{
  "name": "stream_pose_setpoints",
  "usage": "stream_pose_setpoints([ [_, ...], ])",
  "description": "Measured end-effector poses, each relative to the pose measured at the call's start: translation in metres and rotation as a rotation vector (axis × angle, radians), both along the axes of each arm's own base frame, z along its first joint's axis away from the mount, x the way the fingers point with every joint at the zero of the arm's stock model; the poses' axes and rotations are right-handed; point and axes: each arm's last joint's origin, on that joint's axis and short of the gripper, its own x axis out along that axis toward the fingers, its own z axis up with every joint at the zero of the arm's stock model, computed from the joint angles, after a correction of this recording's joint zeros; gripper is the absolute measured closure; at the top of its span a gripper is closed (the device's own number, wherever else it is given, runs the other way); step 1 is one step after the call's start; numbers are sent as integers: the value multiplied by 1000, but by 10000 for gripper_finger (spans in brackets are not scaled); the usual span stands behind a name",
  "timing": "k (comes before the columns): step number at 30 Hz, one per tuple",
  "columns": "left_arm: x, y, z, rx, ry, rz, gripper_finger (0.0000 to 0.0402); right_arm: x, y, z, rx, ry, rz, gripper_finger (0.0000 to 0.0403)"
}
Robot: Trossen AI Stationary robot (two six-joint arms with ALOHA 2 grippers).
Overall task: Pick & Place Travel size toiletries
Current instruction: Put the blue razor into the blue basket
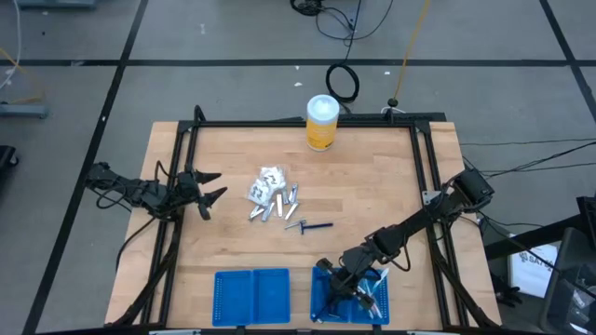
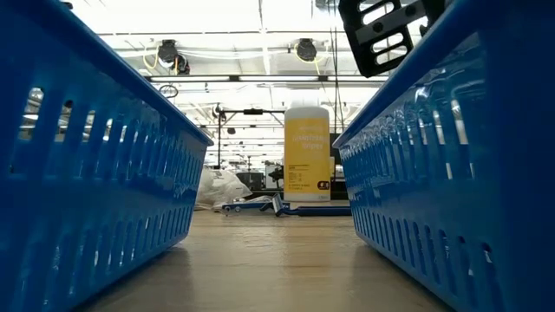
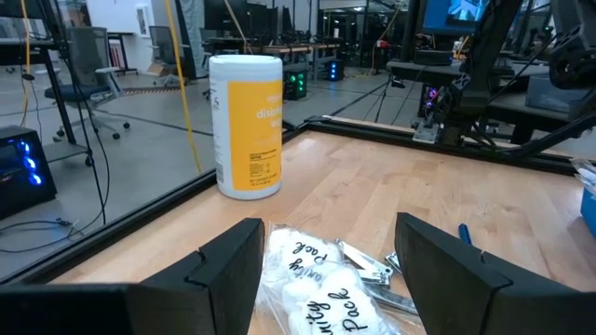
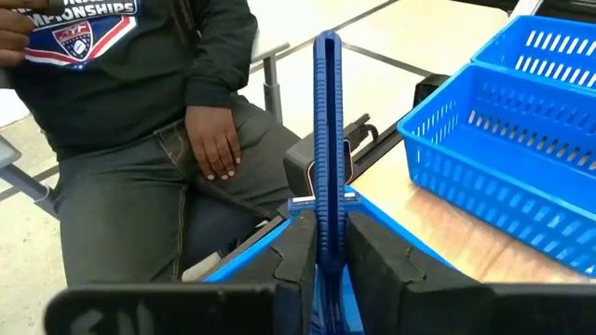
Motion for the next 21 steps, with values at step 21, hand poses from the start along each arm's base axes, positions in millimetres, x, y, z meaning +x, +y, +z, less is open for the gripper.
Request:
stream_pose_setpoints([
  [21, 0, 0, 0, 0, 0, 0, 162, 9, -10, 7, -16, -93, -171, 254],
])
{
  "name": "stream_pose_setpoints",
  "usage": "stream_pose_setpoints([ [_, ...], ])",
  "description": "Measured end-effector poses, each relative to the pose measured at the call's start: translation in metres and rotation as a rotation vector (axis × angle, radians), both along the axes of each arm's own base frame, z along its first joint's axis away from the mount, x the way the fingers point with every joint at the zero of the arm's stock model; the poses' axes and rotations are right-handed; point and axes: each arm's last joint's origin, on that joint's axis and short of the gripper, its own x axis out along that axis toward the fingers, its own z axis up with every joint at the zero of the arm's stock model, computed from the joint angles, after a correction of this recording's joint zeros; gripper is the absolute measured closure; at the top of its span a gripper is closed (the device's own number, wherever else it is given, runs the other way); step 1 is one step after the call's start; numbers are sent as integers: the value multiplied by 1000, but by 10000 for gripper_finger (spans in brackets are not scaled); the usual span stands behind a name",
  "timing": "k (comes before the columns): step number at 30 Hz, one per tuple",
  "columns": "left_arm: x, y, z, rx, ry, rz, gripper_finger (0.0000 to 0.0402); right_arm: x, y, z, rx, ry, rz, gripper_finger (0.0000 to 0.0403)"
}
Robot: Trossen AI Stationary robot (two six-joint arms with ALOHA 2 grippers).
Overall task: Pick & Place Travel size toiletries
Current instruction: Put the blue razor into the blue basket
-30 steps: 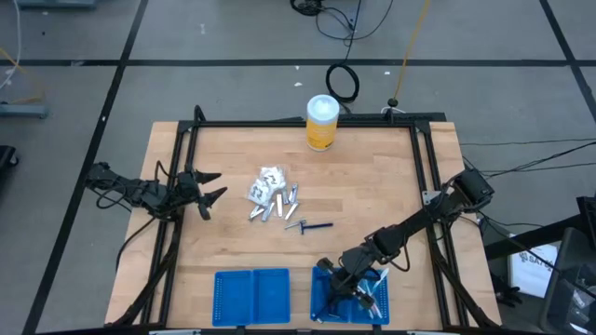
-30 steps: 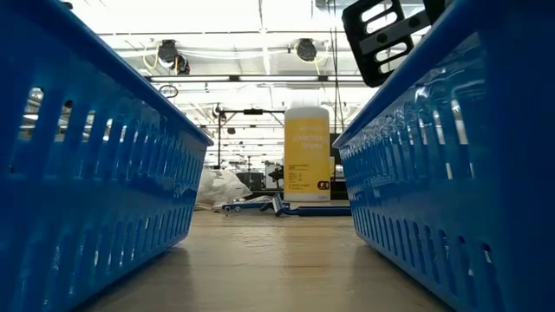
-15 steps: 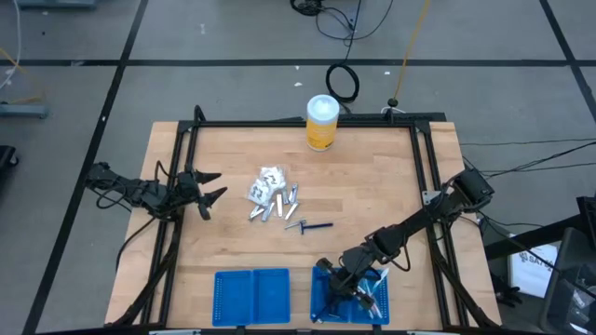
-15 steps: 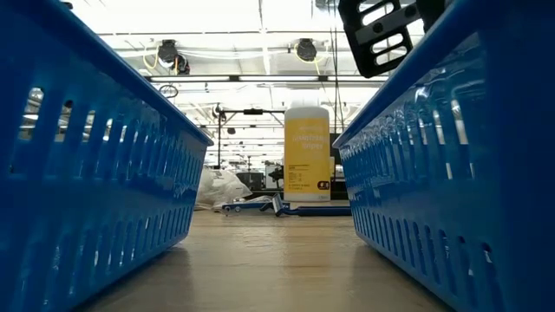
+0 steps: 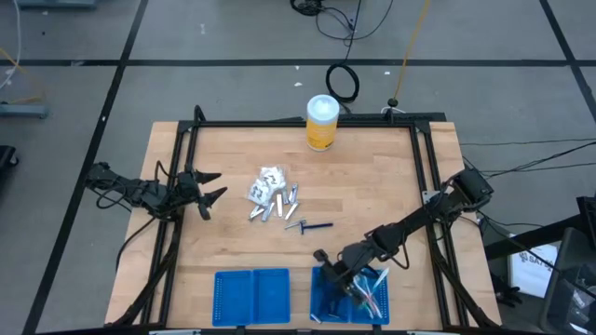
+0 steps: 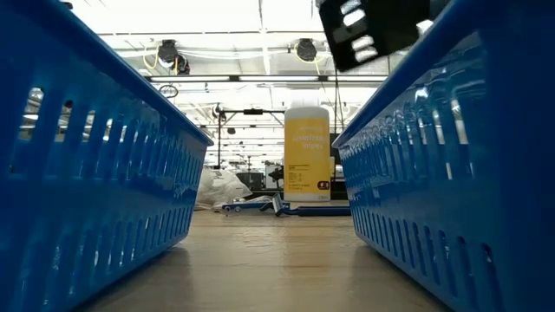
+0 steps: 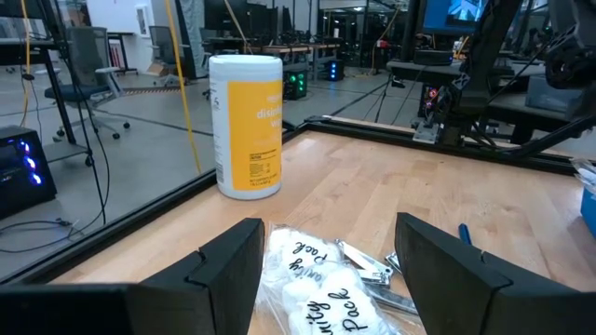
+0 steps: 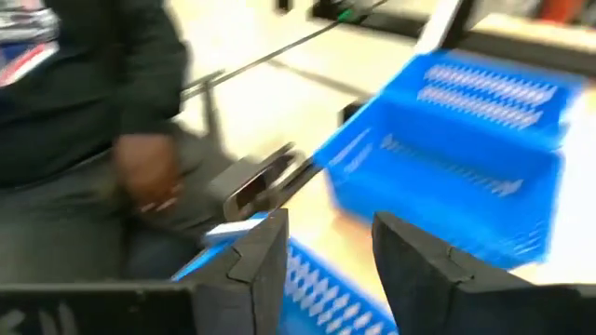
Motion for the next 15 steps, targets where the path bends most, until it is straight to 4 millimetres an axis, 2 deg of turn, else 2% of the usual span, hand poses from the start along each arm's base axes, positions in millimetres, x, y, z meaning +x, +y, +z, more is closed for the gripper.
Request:
stream_pose_setpoints([
  [5, 0, 0, 0, 0, 0, 0, 162, 3, -22, 27, -81, -126, -245, 245],
  [9, 0, 0, 0, 0, 0, 0, 162, -1, -55, 39, -219, -58, -527, 240],
  [12, 0, 0, 0, 0, 0, 0, 162, -2, -78, 28, -273, 95, -654, 235],
  [15, 0, 0, 0, 0, 0, 0, 162, 1, -97, 6, -279, 253, -736, 229],
])
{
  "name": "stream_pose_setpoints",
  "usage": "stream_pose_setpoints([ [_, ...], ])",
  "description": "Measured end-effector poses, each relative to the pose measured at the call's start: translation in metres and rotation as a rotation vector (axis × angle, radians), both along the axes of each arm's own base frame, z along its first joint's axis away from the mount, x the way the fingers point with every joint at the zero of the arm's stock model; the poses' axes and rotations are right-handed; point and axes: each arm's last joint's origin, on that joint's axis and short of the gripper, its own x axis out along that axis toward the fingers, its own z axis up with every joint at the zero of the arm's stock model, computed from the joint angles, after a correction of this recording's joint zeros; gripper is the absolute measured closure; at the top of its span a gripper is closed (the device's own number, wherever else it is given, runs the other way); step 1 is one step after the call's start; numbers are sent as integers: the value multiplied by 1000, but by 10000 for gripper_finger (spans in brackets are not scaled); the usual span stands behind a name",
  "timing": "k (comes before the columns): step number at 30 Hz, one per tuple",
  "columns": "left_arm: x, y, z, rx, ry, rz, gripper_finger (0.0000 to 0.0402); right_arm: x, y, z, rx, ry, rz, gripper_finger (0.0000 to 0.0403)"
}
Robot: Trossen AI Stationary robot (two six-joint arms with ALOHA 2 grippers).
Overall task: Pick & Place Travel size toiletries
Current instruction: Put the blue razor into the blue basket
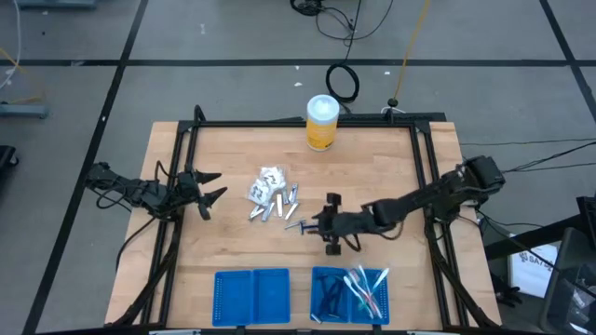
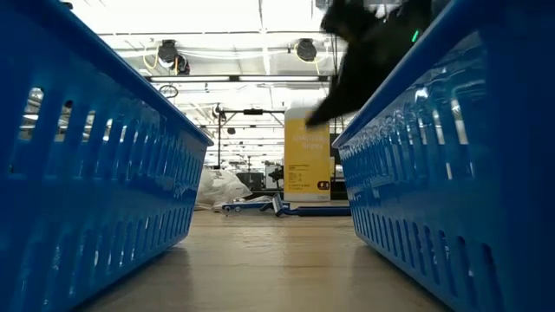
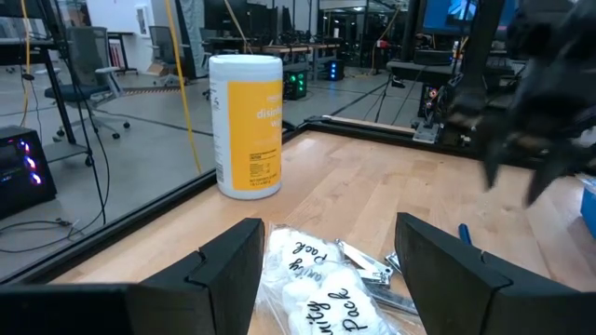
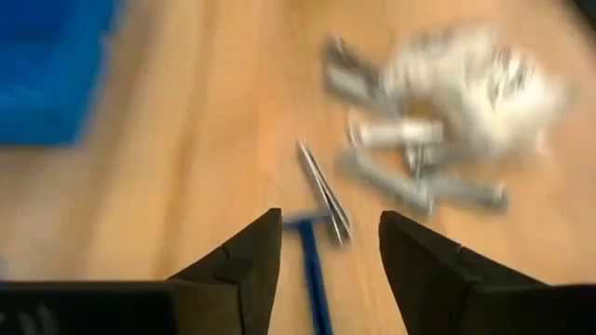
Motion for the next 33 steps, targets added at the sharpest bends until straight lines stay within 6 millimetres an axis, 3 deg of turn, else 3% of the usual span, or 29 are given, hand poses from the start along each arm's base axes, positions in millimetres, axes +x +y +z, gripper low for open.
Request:
stream_pose_setpoints([
  [4, 0, 0, 0, 0, 0, 0, 162, 7, -15, -30, 45, 129, -2, 227],
  [10, 0, 0, 0, 0, 0, 0, 162, 14, -29, -54, 104, 199, -2, 233],
  [22, 0, 0, 0, 0, 0, 0, 163, 7, -33, -64, 120, 315, -30, 239],
  [33, 0, 0, 0, 0, 0, 0, 162, 4, -33, -66, 148, 361, -10, 327],
])
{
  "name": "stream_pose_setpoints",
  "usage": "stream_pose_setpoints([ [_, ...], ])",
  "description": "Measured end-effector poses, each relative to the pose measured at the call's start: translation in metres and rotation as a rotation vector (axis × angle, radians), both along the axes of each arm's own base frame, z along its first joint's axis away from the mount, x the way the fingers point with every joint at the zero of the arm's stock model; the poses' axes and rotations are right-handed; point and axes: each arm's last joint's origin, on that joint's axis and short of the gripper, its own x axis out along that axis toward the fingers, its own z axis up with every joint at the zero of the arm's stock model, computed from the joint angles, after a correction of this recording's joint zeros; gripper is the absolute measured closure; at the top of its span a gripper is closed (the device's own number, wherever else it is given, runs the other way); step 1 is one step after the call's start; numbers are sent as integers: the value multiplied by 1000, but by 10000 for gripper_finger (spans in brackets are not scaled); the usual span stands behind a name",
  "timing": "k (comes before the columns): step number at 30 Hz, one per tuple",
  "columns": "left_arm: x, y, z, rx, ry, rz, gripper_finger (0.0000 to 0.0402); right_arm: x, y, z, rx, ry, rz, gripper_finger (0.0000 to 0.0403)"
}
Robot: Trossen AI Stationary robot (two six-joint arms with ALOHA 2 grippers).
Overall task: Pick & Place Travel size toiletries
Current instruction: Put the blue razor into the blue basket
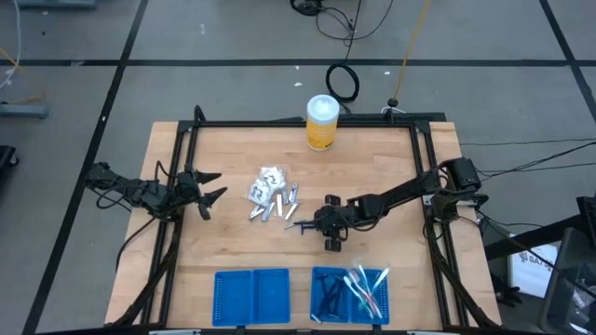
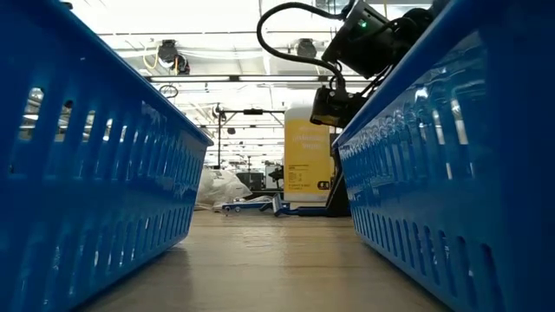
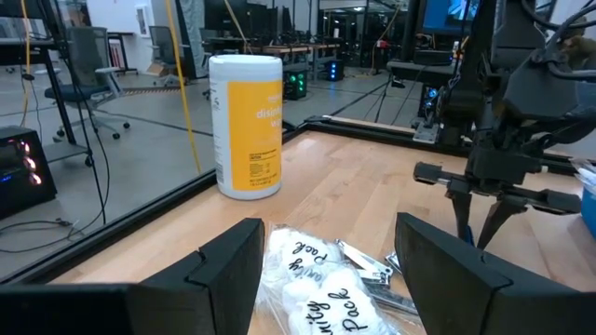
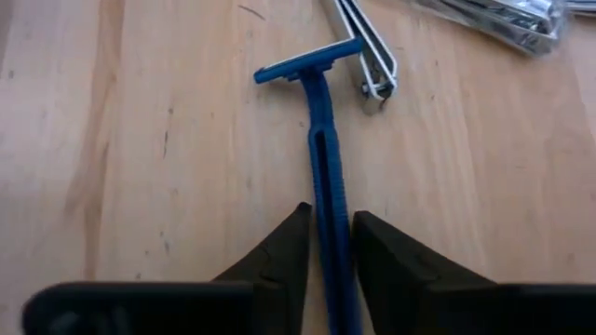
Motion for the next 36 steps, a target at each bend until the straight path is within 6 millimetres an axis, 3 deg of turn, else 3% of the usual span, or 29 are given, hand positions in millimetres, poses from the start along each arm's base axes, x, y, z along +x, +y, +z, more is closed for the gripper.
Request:
stream_pose_setpoints([
  [7, 0, 0, 0, 0, 0, 0, 162, 0, -1, 0, -20, 5, 47, 383],
  [12, 0, 0, 0, 0, 0, 0, 162, -1, -1, 3, -22, -10, 51, 384],
  [17, 0, 0, 0, 0, 0, 0, 162, 1, 4, 20, -48, -111, 81, 382],
  [25, 0, 0, 0, 0, 0, 0, 163, 0, 34, 53, -38, -309, 236, 384],
  [36, 0, 0, 0, 0, -1, 0, 162, -10, 92, 81, 202, -544, 632, 383],
])
